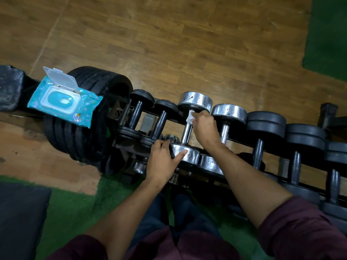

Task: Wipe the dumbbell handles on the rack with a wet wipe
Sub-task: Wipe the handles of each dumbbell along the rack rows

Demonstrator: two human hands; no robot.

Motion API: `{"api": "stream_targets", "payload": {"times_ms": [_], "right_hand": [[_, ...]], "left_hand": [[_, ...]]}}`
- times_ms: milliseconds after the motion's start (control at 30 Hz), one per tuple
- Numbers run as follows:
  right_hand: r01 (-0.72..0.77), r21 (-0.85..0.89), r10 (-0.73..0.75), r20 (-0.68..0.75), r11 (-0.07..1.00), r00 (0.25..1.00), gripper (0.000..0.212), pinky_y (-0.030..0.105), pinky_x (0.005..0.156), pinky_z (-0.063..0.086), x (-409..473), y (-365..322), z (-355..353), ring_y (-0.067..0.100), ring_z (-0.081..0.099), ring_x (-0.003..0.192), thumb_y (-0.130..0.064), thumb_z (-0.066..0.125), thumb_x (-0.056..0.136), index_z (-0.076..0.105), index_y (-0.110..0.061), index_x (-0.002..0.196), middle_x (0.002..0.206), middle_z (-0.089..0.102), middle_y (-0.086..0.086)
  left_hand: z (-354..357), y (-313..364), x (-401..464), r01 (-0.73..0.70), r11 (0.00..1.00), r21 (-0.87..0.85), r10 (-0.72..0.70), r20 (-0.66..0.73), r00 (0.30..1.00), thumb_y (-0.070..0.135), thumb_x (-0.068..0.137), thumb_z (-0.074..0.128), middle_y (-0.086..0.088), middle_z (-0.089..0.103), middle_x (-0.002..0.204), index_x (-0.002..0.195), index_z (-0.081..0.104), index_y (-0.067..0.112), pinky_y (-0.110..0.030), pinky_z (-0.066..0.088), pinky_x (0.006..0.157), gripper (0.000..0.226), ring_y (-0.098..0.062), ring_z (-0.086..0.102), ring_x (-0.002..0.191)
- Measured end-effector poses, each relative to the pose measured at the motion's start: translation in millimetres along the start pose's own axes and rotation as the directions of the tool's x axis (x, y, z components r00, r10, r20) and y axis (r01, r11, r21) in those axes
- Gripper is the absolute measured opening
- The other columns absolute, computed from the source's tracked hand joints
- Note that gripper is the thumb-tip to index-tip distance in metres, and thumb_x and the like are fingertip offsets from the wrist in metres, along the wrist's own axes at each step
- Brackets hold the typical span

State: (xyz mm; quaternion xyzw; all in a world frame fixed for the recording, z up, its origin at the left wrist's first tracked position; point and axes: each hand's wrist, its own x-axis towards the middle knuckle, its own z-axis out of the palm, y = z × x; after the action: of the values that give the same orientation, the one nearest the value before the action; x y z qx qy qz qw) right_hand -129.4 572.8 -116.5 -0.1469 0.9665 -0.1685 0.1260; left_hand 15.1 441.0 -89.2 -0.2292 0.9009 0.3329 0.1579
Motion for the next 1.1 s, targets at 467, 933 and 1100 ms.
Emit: {"api": "stream_targets", "payload": {"times_ms": [467, 933, 1100], "right_hand": [[-0.520, 0.482, 0.523, 0.141, 0.705, 0.841, 0.036, 0.023, 0.075, 0.049, 7.4, 0.3, 6.9, 0.020, 0.069, 0.091, -0.012, 0.060, 0.098, 0.060, -0.008, 0.134, 0.118, 0.069, 0.012], [-0.602, 0.531, 0.452, 0.397, 0.597, 0.799, 0.014, 0.028, 0.059, 0.050, -7.5, 5.4, 3.5, 0.014, 0.064, 0.060, -0.011, 0.054, 0.094, 0.060, -0.020, 0.103, 0.085, 0.071, 0.011], [-0.621, 0.406, 0.325, 0.592, 0.671, 0.738, 0.021, 0.033, 0.055, 0.041, -21.2, 3.8, 2.9, 0.024, 0.056, 0.053, -0.007, 0.053, 0.080, 0.067, -0.004, 0.065, 0.064, 0.062, 0.021]], "left_hand": [[-0.1, -1.1, 1.9, -0.015, 1.000, 0.005, 0.015, 0.005, 1.000, 0.069, 0.088, 0.060, -0.012, 0.047, 0.141, 0.144, 0.052, 0.004, -0.040, 0.045, 0.109, 0.086, -0.026, 0.041, 0.137], [1.0, -1.6, 1.7, -0.011, 1.000, 0.003, 0.011, 0.007, 1.000, 0.070, 0.087, 0.060, -0.011, 0.047, 0.139, 0.142, 0.053, 0.005, -0.041, 0.048, 0.104, 0.086, -0.026, 0.043, 0.133], [2.7, -2.8, 1.4, -0.015, 1.000, -0.008, 0.015, -0.004, 1.000, 0.070, 0.086, 0.061, -0.013, 0.049, 0.137, 0.142, 0.054, 0.003, -0.041, 0.047, 0.106, 0.087, -0.027, 0.045, 0.132]]}}
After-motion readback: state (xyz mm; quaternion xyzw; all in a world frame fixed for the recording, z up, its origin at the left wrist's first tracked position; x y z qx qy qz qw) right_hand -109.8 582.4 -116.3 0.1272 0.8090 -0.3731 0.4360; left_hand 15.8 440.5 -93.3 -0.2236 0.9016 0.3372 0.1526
